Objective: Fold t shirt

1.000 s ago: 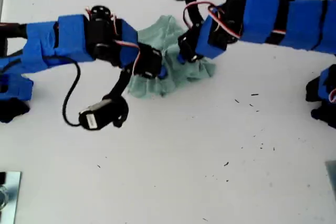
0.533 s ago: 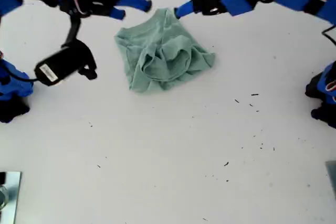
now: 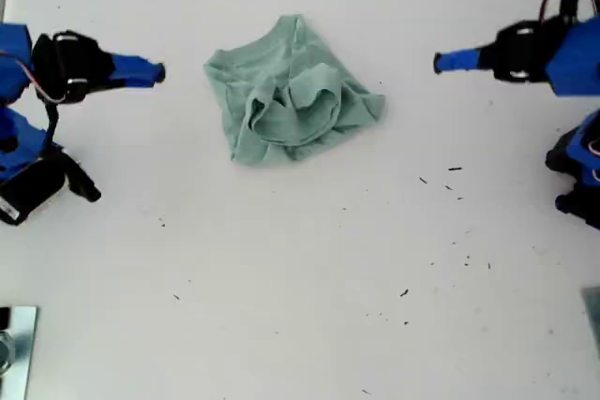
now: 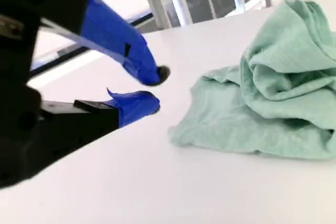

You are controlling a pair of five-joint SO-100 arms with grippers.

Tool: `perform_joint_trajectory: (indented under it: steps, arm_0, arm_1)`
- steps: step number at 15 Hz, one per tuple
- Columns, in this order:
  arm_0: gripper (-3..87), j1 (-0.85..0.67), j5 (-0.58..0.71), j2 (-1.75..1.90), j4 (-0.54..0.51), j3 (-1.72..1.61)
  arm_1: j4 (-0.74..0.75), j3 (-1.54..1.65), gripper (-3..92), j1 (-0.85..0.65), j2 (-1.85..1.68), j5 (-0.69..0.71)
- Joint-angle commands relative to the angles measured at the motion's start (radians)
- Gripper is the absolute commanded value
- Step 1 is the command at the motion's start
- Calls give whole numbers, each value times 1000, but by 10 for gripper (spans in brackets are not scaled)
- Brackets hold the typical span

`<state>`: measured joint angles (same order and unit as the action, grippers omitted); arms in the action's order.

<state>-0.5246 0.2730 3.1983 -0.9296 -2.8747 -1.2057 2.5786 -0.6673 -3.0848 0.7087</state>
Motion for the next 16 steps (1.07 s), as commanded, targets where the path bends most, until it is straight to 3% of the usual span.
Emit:
perform_joint_trajectory:
  steps: [1,2,5,16]
  arm_0:
    - [-1,149,-92,348,-63,-238]
    - [-1,196,-141,402,-97,-307]
    - [-1,193,-87,407,-98,-362]
    - [28,183,-78,407,-97,-371]
  arm_1:
    - [-161,210,76,112,-359,-115]
    - [-176,314,37,181,-425,-158]
    - [-147,456,23,258,-423,-187]
    - [-152,517,23,212,-423,-198]
